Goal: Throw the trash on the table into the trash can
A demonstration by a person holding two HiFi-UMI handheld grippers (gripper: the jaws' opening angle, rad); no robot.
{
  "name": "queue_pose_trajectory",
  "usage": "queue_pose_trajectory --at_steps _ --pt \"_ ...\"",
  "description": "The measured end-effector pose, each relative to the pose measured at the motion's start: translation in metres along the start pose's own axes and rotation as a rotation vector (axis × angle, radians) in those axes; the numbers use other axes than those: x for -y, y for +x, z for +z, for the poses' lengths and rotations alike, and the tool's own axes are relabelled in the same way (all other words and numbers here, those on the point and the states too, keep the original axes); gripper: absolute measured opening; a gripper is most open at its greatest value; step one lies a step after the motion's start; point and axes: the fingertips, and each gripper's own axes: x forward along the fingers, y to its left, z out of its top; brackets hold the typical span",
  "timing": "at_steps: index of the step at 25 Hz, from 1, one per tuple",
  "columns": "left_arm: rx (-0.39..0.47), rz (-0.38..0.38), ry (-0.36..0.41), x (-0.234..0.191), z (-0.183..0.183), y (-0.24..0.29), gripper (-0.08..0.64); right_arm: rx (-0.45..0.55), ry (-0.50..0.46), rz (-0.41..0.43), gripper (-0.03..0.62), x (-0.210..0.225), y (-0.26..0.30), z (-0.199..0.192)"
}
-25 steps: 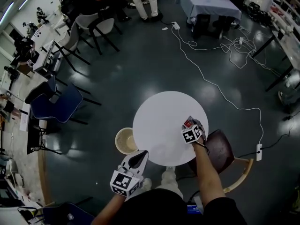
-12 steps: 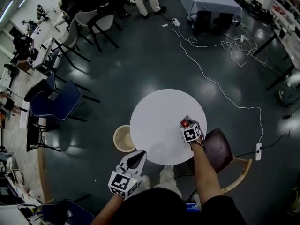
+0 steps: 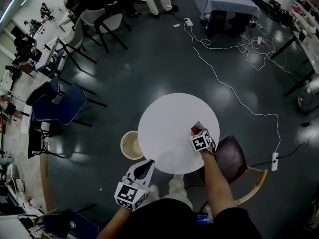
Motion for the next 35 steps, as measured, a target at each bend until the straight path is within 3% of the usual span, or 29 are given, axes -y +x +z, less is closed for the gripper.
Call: queue_pose_trajectory --at_steps 9,22,28,35 --pt "0.005 0.013 0.000 -0.001 -0.003 0.003 0.014 0.014 0.007 0.002 0.037 0.003 -0.001 0.003" --pt "0.016 0.017 -0.001 -0.001 -0.001 -0.002 0.014 0.077 0.048 -0.020 0.032 0.004 -0.018 0.007" --pt "0.028 0.024 0.002 -0.002 0.005 -0.004 0.014 0.173 0.058 -0.025 0.031 0.008 -0.034 0.028" --pt "0.045 0.053 0.010 -0.010 0.008 -0.018 0.014 0.174 0.074 -0.031 0.031 0.005 -0.055 0.033"
